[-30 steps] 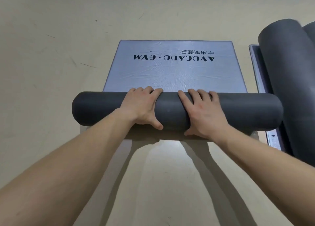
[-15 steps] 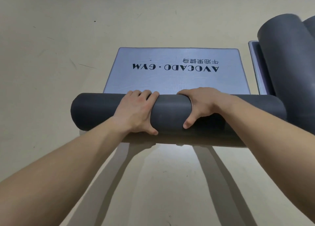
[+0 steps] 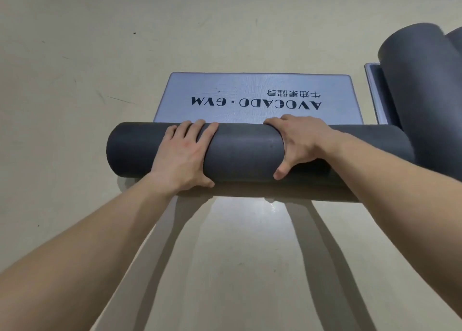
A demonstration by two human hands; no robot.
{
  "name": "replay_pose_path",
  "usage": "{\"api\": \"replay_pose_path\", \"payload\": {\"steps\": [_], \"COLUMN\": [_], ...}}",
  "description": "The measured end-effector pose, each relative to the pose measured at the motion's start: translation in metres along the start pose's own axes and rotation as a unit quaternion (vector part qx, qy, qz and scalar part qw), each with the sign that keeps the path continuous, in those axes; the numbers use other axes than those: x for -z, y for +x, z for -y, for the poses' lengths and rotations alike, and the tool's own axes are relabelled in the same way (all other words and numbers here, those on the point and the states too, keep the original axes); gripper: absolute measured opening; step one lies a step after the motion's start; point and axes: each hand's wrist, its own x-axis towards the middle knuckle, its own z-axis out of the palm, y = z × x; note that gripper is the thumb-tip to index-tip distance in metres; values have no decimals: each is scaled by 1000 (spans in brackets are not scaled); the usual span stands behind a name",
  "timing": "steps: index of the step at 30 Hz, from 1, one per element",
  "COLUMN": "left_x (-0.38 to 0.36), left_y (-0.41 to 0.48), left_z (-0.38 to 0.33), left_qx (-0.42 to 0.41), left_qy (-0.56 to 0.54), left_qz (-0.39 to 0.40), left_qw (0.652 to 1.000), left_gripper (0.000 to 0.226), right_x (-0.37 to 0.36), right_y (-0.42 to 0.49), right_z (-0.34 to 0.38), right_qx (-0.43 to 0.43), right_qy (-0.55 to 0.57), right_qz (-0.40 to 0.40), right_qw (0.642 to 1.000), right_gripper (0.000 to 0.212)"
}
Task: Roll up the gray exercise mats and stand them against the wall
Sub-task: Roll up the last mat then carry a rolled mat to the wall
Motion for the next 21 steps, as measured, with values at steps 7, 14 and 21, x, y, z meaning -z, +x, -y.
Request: {"api": "replay_pose_path", "payload": {"steps": [7,14,21], "left_x": [31,42,18], "left_y": [-5,15,14], "left_z": [2,-1,-27], "left_qx": [-78,-47,-26], "left_qy": [4,-79,-21], "left_qz": [109,201,25], "left_qw": [991,975,999], "left_gripper": [114,136,129], "right_x": [-21,-40,-12], "right_y": [-51,-62,-26], "right_z": [13,21,9], "right_qx": [5,-14,-10], "right_qy": [24,-70,-49], "right_qz": [27,-59,-45], "right_qw": [999,996,998], "right_gripper": [137,132,139]}}
